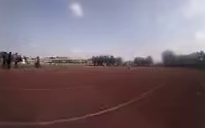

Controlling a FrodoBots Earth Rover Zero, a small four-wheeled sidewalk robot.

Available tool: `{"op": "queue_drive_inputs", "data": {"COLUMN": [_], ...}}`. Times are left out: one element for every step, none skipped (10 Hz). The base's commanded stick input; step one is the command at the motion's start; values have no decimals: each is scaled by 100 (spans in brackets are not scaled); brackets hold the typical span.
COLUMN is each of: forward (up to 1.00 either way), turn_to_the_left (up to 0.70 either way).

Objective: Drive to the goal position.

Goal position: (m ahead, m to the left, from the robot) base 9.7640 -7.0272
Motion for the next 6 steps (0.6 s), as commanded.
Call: {"op": "queue_drive_inputs", "data": {"forward": [70, 70, 70, 70, 70, 70], "turn_to_the_left": [-35, -35, -35, -35, -35, -35]}}
